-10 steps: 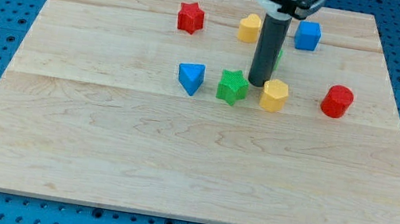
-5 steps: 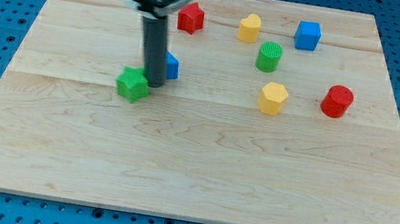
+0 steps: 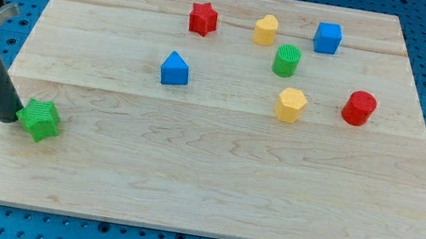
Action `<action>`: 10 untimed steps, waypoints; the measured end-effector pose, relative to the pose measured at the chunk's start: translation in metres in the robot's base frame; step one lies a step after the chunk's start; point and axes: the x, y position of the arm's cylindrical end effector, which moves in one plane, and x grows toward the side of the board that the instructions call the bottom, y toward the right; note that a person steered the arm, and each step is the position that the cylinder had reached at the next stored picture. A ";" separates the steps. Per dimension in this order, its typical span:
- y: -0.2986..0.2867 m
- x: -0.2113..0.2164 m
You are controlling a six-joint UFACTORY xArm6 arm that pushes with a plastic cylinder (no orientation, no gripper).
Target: Move the green star to the left bottom corner of the board
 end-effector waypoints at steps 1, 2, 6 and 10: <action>-0.002 -0.014; 0.003 -0.029; 0.037 -0.011; 0.054 0.030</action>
